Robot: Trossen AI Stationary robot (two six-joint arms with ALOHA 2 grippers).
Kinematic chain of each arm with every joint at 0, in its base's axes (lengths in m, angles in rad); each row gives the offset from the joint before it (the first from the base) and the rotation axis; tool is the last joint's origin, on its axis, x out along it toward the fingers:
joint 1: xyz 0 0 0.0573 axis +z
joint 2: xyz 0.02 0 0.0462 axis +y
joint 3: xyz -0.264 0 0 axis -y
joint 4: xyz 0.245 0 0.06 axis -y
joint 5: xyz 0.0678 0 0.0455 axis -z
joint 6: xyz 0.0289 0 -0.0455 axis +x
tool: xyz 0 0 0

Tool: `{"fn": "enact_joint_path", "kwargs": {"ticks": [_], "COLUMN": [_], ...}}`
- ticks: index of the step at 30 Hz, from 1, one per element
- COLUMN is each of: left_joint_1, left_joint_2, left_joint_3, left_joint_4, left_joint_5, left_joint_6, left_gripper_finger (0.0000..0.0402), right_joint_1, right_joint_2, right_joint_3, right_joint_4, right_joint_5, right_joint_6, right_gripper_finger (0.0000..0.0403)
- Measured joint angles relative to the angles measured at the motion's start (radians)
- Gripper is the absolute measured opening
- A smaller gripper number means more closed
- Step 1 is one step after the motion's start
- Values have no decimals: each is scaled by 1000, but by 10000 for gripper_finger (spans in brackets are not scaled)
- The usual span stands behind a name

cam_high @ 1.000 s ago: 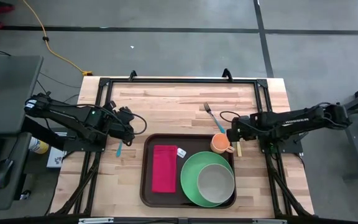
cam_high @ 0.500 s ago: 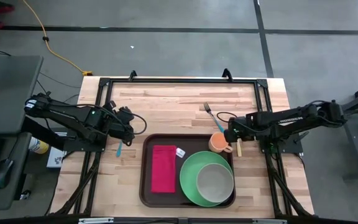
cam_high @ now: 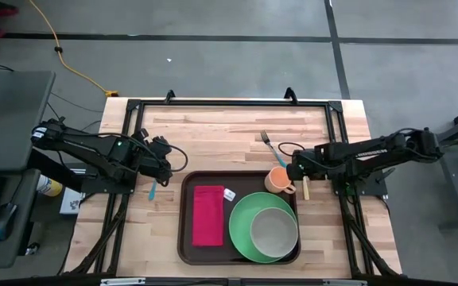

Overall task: Set up tray
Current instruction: Put the yellow table knife on the red table napkin to the left of the green plate

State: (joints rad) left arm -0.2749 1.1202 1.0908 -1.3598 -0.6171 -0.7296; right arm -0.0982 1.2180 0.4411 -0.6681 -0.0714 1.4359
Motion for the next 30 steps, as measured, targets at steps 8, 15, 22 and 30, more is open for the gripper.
{"fn": "enact_joint_path", "kwargs": {"ticks": [8, 15, 22, 30], "left_joint_1": [0, 0, 0, 0], "left_joint_2": [0, 0, 0, 0], "left_joint_3": [0, 0, 0, 0], "left_joint_4": [0, 1, 1, 1], "left_joint_5": [0, 0, 1, 3], "left_joint_6": [14, 19, 19, 19], "left_gripper_finger": [67, 67, 67, 67], "right_joint_1": [1, 17, 16, 16], "right_joint_2": [-5, -27, -105, -144], "right_joint_3": [33, 33, 33, 33], "right_joint_4": [-15, -12, 21, -12], "right_joint_5": [25, 35, 74, 45], "right_joint_6": [-41, -44, -49, -45], "right_gripper_finger": [252, 252, 252, 252]}}
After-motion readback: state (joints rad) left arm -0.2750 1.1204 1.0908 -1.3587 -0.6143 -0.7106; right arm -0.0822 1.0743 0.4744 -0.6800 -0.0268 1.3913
